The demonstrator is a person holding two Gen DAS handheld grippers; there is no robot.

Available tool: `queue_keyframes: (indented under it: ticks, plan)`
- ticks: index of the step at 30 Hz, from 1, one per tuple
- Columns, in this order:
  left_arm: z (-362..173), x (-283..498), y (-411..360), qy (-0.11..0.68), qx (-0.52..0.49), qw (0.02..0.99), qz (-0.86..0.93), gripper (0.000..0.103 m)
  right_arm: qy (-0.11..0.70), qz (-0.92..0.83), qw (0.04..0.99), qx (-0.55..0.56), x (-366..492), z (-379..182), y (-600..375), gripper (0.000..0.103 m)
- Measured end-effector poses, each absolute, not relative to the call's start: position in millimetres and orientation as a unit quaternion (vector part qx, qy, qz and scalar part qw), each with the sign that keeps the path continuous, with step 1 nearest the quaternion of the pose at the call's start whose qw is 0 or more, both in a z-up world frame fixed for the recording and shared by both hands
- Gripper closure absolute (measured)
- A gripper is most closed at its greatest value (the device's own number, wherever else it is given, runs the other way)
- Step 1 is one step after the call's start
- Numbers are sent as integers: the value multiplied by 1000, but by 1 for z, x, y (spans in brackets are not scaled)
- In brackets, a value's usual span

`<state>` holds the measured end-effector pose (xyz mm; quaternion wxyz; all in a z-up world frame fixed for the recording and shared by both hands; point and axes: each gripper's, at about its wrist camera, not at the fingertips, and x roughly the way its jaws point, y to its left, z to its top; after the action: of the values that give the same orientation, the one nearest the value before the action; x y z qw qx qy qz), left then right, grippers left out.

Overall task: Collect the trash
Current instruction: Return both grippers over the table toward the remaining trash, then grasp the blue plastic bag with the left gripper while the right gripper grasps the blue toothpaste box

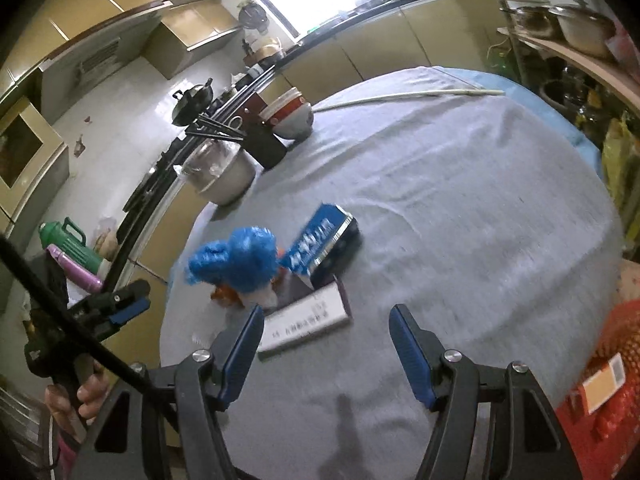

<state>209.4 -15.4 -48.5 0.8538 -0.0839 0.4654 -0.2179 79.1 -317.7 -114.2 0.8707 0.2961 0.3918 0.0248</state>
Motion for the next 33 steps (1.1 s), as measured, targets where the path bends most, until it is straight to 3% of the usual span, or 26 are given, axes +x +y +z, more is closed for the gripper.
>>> queue_keyframes:
  ticks: [10,13,15,18,33]
  plan:
    - [-77,254,-49,499,-121,820,-251,32,399,19,861,314,89,-123,-314,34]
    - [-88,253,-54,513,-115,812,-255,55,402,15,860,313,88,-126,-315,34]
    - [-96,250,-57,520,-109,806,-261,79,402,13,862,310,90,-126,-315,34]
    - [-105,241,-55,522,-97,806,-262,92,401,13,863,308,96,-123,-315,34]
    - [-112,147,-11,503,-58,809,-299,97,455,-26,822,341,207,-146,-322,34]
